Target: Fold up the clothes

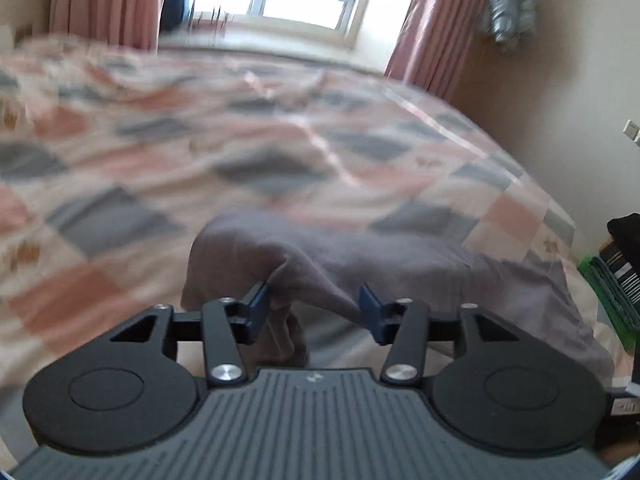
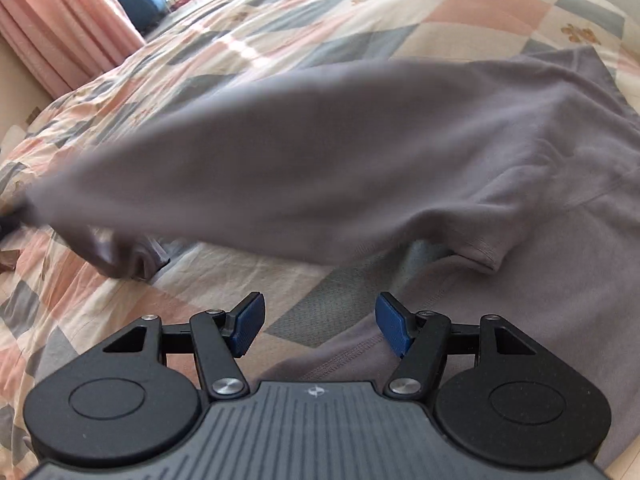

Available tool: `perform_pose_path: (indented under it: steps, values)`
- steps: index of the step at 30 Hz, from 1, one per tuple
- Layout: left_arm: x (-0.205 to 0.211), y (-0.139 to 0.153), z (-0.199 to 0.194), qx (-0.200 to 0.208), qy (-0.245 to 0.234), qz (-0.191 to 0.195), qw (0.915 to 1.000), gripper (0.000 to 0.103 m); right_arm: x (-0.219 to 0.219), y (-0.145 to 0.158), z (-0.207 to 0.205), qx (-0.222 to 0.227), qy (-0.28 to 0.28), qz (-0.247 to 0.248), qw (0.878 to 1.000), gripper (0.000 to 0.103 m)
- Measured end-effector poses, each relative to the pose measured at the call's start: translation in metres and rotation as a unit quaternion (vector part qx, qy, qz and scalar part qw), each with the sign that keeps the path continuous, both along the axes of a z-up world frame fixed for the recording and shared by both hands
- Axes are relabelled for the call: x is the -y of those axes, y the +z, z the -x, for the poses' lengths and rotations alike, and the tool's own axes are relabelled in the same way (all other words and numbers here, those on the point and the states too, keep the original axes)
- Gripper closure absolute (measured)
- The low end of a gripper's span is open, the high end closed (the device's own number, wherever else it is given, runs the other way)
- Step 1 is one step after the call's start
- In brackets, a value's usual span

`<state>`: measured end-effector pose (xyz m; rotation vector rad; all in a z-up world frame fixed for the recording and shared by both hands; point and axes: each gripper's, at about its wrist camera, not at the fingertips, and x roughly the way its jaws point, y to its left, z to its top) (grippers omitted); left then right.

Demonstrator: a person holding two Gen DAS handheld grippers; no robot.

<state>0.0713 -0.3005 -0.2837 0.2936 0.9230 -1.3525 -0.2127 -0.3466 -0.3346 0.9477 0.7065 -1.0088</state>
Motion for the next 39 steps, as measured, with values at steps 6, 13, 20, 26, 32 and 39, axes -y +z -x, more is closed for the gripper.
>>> perform_pose_path:
  steps: [6, 13, 20, 26, 32, 39]
  values:
    - [-0.023, -0.085, -0.09, -0.176, 0.153, -0.104, 0.9668, 0.072, -0.006, -0.007, -0.004, -0.013, 0.021, -0.004, 1.0, 0.039]
    - [0.013, -0.13, -0.132, -0.314, 0.217, -0.102, 0.9187, 0.06, -0.015, -0.012, -0.011, -0.005, 0.021, -0.017, 1.0, 0.038]
    - [0.037, -0.049, -0.157, -0.136, 0.143, -0.072, 0.9777, 0.102, -0.014, -0.009, -0.008, -0.007, 0.013, -0.015, 1.0, 0.037]
    - [0.034, 0.009, -0.222, 0.044, 0.131, -0.104, 0.985, 0.069, -0.013, -0.015, -0.007, -0.001, 0.0, -0.028, 1.0, 0.037]
    - [-0.006, -0.064, -0.237, -0.12, 0.179, -0.15, 0.9649, 0.066, -0.017, -0.014, -0.014, 0.0, 0.002, -0.028, 1.0, 0.036]
    - [-0.007, -0.105, -0.247, -0.321, 0.291, -0.033, 0.9008, 0.056, -0.019, -0.014, -0.015, -0.007, 0.002, -0.033, 0.999, 0.035]
